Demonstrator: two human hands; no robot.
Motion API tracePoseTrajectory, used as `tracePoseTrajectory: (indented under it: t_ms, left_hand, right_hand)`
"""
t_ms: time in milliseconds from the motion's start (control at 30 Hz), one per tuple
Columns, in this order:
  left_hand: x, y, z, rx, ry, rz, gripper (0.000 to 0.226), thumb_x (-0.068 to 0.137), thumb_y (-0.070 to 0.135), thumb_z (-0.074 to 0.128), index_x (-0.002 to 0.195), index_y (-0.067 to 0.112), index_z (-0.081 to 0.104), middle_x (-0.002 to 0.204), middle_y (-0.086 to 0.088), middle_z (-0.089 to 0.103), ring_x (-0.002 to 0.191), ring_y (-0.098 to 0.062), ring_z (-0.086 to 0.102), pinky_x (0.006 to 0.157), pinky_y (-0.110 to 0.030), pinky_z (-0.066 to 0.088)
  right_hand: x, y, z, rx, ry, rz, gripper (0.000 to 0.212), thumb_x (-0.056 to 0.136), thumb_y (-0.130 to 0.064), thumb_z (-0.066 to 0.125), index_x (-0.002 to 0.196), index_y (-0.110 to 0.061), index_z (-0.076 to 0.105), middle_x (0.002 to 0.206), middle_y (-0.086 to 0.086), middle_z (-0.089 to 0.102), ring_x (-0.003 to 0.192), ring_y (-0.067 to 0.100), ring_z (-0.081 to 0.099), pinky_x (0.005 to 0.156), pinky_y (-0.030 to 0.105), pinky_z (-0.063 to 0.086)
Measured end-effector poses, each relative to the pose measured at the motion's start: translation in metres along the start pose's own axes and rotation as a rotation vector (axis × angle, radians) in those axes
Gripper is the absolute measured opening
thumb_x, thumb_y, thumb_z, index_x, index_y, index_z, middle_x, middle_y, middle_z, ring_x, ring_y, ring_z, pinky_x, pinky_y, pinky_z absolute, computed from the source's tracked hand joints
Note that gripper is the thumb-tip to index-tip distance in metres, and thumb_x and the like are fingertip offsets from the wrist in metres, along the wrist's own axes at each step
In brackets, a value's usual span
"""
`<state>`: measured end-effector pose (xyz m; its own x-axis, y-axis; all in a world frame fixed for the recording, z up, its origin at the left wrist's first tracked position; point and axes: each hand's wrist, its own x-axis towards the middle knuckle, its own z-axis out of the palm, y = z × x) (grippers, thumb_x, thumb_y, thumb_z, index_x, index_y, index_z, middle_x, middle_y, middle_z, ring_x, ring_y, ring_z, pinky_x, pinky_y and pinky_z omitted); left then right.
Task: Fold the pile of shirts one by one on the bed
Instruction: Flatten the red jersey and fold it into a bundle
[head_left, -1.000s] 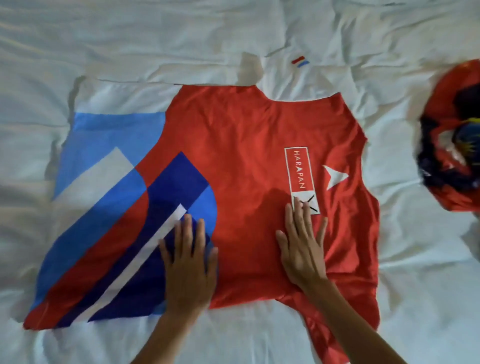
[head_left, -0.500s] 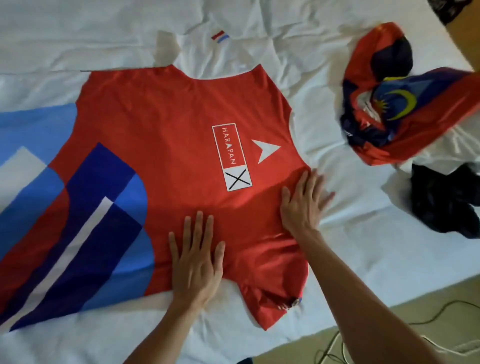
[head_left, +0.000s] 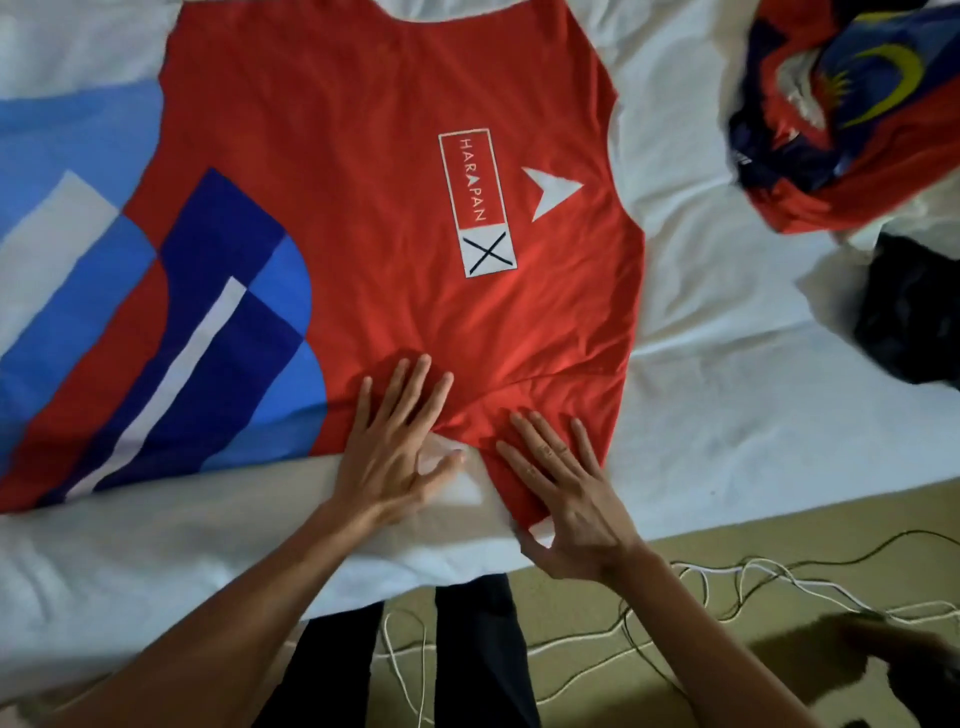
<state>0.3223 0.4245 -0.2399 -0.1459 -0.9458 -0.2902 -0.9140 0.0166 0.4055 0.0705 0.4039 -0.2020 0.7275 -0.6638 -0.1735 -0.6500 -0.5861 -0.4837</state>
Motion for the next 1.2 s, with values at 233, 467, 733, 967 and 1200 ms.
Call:
tracePoseTrajectory:
  t_ms: [233,467,733,967,1200]
  left_hand:
    - [-0.018,-0.017,0.002,-0.116,0.333,0.015,0.054,0.083,0.018,0.049,0.135,0.007,0.061,0.151,-0.010,0.046,0.141,-0.028,0.042,0.112,-0.051,0.038]
    - [0.010,-0.022,-0.040,-0.215,0.425,-0.110,0.027,0.079,0.026,0.053,0.087,0.015,0.077,0.081,0.000,0.073,0.075,-0.020,0.067,0.063,-0.033,0.056]
    - [0.084,-0.058,-0.081,-0.362,0.192,-0.340,0.022,0.077,0.040,0.056,0.087,0.028,0.071,0.073,0.014,0.068,0.076,-0.014,0.069,0.068,-0.033,0.054]
    - [0.101,-0.046,-0.092,-0.324,0.028,-0.376,0.046,0.071,0.040,0.079,0.115,0.029,0.068,0.099,0.011,0.068,0.102,-0.015,0.063,0.088,-0.037,0.051]
    - [0.109,-0.047,-0.083,-0.388,0.181,-0.346,0.040,0.075,0.017,0.076,0.114,0.025,0.071,0.107,0.004,0.074,0.100,-0.022,0.068,0.089,-0.040,0.054]
  right_hand:
    - [-0.009,0.022,0.010,0.143,0.307,0.085,0.049,0.070,0.000,0.067,0.119,-0.007,0.071,0.131,0.010,0.062,0.123,0.027,0.057,0.098,0.045,0.050]
    - [0.068,0.041,-0.076,0.376,0.399,0.309,0.034,0.064,0.000,0.061,0.091,-0.011,0.078,0.087,-0.012,0.071,0.080,-0.015,0.062,0.073,0.006,0.047]
    - [0.224,0.085,-0.115,0.243,0.273,0.480,0.016,0.084,-0.008,0.061,0.093,0.000,0.070,0.086,0.019,0.070,0.084,0.034,0.064,0.069,0.031,0.036]
    - [0.212,0.093,-0.081,0.173,0.061,0.651,0.045,0.076,-0.021,0.064,0.121,-0.017,0.059,0.111,0.010,0.067,0.103,0.033,0.061,0.084,0.042,0.051]
    - [0.195,0.097,-0.076,0.162,0.331,0.773,0.051,0.076,0.000,0.056,0.126,-0.008,0.061,0.117,0.016,0.067,0.109,0.039,0.058,0.092,0.045,0.046]
